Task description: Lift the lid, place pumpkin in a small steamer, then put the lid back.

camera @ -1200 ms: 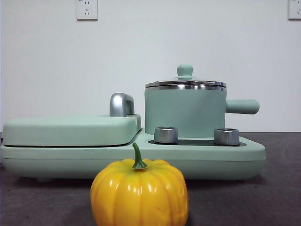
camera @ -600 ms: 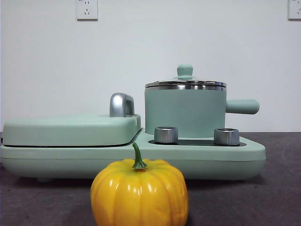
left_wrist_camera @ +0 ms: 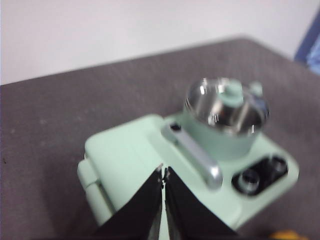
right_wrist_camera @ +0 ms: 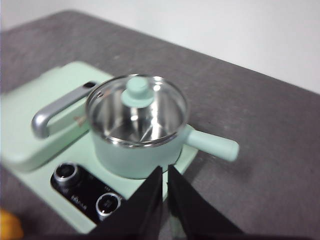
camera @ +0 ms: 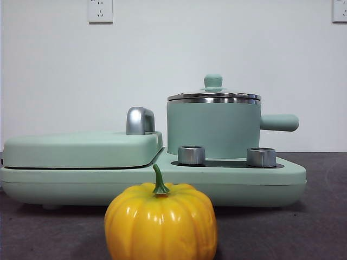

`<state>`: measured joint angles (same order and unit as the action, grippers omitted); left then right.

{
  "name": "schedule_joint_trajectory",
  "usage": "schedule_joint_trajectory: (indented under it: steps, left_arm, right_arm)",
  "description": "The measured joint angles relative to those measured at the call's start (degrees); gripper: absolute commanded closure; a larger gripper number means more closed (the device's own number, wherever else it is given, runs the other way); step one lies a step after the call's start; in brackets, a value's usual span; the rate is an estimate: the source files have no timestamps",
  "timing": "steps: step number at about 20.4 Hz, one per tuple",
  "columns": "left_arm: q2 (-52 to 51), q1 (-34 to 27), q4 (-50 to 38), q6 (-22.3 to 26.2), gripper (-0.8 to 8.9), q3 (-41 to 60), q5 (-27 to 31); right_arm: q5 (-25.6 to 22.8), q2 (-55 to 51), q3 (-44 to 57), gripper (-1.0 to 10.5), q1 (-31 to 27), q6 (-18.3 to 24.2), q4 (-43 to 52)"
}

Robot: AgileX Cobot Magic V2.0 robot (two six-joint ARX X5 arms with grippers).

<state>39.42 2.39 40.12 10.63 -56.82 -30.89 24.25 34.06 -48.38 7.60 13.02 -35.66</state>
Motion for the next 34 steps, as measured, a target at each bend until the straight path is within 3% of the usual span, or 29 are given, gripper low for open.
schedule_joint_trajectory:
  steps: [4, 8, 11, 18, 25, 34]
  left_arm:
    - [1.5, 2.1, 2.8, 10.1, 7.63, -0.1, 0.0]
    - [2.0, 4.3, 2.5, 14.0, 4.63, -0.1, 0.0]
    - [2.1, 5.5, 0.9, 14.9, 4.75, -0.1, -0.1]
    - [2.8, 7.3, -0.2, 14.7, 4.75, -0.1, -0.1]
    - [7.1, 10.6, -6.3, 8.2, 4.75, -0.1, -0.1]
    - [19.5, 18.2, -18.7, 3.6, 4.83, -0.1, 0.1]
  right_arm:
    - [-0.5, -0.2, 0.0, 9.3, 4.0, 7.2, -1.3]
    - [-0.7, -0.2, 0.0, 7.4, 7.2, 14.4, -2.5]
    - [-2.1, 0.0, 0.0, 6.6, 7.8, 16.3, -2.5]
    - [-3.3, 0.0, 0.0, 6.6, 7.8, 16.4, -2.5]
    - [-4.6, 0.2, 0.0, 6.7, 7.8, 12.5, -2.5]
    - [-4.8, 1.1, 0.0, 6.7, 7.8, 12.0, -2.5]
